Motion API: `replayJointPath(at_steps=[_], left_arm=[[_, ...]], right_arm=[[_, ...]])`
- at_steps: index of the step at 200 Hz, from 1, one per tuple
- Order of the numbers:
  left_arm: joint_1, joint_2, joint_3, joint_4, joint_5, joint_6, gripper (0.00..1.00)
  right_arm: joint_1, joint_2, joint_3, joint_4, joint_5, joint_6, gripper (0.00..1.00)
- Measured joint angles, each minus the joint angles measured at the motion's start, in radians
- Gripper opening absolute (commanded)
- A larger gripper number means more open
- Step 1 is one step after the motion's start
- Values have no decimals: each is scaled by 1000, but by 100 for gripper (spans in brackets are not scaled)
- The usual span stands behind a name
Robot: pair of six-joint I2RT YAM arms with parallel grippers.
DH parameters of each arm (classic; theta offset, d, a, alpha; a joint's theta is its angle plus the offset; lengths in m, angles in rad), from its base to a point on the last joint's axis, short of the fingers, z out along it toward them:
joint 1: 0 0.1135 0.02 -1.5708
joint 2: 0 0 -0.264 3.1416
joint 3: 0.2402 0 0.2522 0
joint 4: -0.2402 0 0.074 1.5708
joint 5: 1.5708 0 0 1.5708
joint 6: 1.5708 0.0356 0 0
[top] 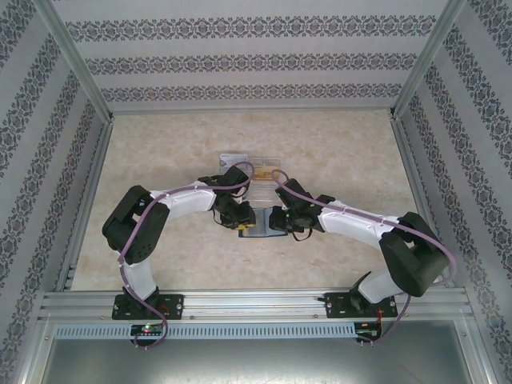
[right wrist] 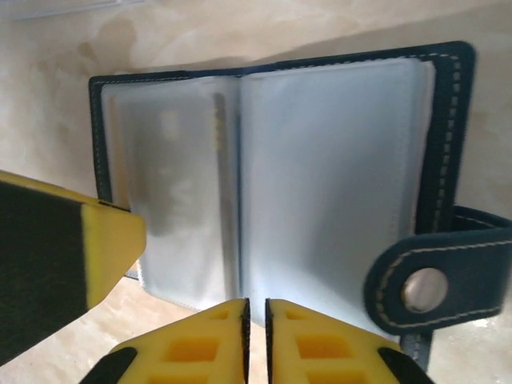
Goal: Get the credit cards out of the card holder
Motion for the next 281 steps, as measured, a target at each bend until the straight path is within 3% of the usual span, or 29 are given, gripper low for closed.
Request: replayJointPath(at_steps=[43, 79, 111, 166, 225, 281], left_arm=[[0, 3, 0, 0, 0, 0, 22], [0, 8, 0, 3, 9, 0, 19], [0, 9, 2, 8, 16, 0, 18], [3, -11, 3, 8, 11, -1, 28], [3, -24, 3, 22, 18, -1, 28], [3, -101, 0, 19, -43, -1, 32]], right_arm=[[23, 75, 63, -31, 5, -22, 26], [23, 154, 103, -37, 3, -36, 25], [23, 196, 103, -35, 3, -40, 19], [21, 200, 95, -17, 0, -32, 11], [13, 201, 81, 4, -12, -16, 11], [13, 201, 79, 8, -14, -16, 11]])
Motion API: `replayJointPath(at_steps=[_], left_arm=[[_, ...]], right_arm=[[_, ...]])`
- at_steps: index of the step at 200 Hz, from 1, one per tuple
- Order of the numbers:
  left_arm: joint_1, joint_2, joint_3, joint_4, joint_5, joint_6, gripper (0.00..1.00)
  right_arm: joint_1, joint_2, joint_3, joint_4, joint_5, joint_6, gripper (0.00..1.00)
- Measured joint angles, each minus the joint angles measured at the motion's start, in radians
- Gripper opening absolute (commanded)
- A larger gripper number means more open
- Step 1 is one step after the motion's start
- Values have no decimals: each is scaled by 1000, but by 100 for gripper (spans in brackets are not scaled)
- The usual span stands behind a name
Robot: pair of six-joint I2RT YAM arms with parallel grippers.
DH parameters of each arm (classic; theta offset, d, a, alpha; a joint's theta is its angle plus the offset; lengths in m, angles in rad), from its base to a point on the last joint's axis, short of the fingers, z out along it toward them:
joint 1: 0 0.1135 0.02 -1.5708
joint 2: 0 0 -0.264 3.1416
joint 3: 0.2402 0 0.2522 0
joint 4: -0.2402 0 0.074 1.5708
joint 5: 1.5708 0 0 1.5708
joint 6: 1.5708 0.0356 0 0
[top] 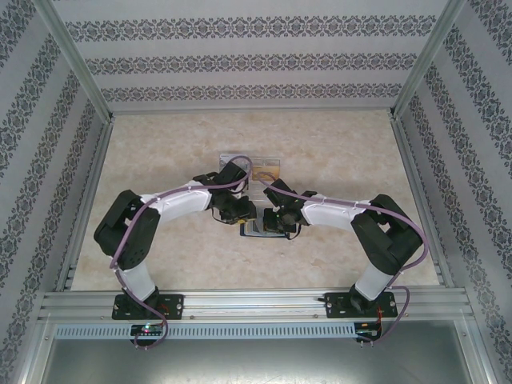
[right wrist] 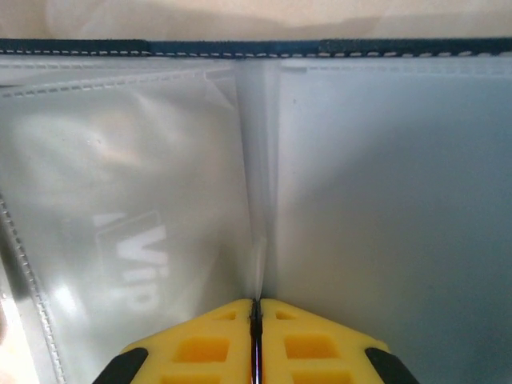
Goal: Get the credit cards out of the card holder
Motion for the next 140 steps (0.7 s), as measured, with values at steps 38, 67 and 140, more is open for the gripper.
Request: replayJointPath(at_steps=[38, 67, 140], left_arm=[[0, -17, -5, 6, 7, -3, 32], [-3, -18, -27, 27, 79, -22, 32], [-3, 32, -32, 70, 134, -53, 31]], right_arm=[[0, -1, -2, 3, 0, 0, 11], [0, -2, -4, 5, 0, 0, 12], [0, -3, -6, 8, 0, 1, 12]])
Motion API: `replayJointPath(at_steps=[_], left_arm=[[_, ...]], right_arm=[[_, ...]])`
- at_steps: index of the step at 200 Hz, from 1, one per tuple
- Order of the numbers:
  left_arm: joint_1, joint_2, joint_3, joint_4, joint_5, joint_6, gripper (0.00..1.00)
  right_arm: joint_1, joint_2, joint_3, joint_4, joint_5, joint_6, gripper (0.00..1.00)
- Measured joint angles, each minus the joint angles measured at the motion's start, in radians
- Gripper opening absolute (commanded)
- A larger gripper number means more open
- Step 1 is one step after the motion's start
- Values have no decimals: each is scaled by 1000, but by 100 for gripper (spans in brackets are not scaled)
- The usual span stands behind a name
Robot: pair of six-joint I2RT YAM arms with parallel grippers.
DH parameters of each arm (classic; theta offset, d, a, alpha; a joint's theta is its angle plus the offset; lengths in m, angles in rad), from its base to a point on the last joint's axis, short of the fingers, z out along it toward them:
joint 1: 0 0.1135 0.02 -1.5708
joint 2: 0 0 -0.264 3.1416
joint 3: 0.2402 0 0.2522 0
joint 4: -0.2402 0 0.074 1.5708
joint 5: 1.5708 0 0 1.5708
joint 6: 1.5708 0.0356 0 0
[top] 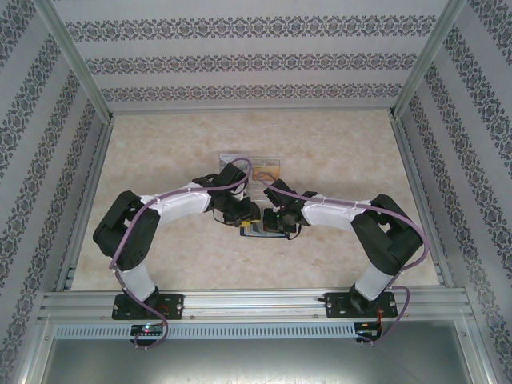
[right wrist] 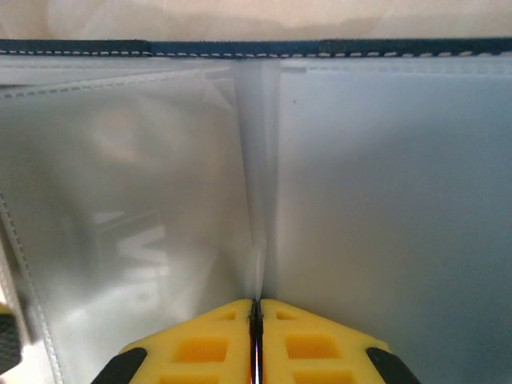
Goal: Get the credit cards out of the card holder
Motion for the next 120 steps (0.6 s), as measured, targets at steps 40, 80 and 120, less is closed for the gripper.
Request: replayJointPath(at_steps=[40, 80, 120], left_arm=[[-6, 25, -2, 10, 5, -9, 31], [-6, 55, -2, 25, 9, -20, 31], [-6, 63, 9, 31, 24, -19, 30]], right_arm=[[0, -2, -3, 4, 0, 4, 12], [0, -5, -4, 4, 0, 4, 13], [0, -42, -15, -4, -8, 10, 21]])
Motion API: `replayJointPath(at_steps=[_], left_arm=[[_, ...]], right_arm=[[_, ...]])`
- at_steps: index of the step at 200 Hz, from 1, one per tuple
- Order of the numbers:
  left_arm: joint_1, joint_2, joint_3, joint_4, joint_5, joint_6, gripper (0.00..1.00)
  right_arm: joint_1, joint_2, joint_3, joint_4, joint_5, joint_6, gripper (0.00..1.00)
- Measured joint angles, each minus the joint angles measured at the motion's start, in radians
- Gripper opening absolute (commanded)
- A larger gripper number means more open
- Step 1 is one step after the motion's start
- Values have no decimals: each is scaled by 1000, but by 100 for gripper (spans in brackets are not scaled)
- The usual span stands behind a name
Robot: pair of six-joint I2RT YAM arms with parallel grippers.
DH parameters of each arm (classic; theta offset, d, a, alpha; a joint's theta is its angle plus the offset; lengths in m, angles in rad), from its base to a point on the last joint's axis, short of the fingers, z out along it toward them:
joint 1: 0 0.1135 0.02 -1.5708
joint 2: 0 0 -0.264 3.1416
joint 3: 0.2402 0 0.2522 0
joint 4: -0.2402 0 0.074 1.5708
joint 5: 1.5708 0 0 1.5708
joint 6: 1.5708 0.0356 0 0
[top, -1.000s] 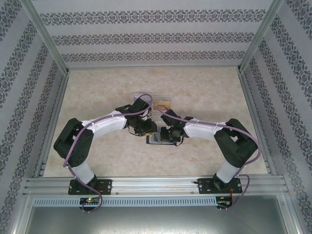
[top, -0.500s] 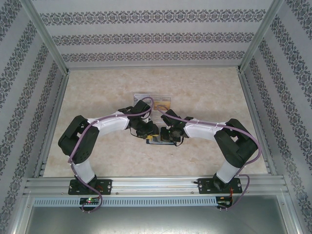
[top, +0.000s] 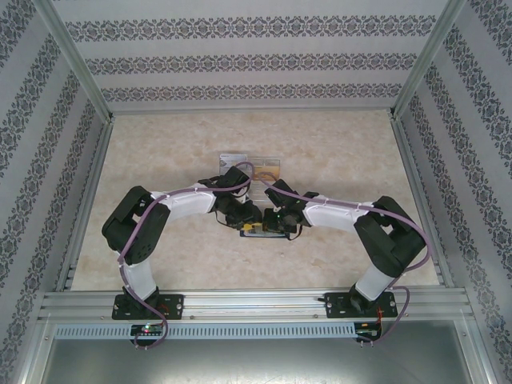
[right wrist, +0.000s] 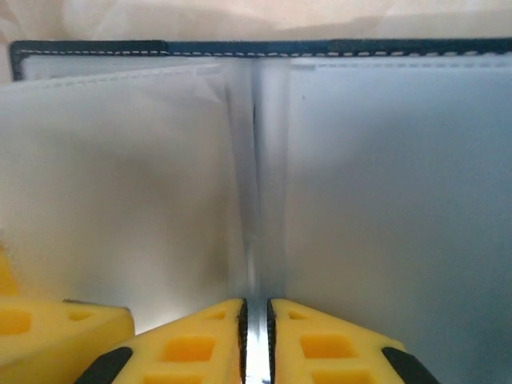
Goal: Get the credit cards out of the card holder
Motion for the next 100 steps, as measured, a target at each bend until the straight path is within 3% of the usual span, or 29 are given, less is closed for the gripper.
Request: replayJointPath(at_steps=[36, 100], left_arm=[[0, 0, 17, 11, 11, 0, 31], [-35, 8, 61, 60, 64, 0, 43]], right_arm=[[-13, -116, -27, -32, 6, 16, 24], [-62, -387, -135, -80, 74, 32, 30]])
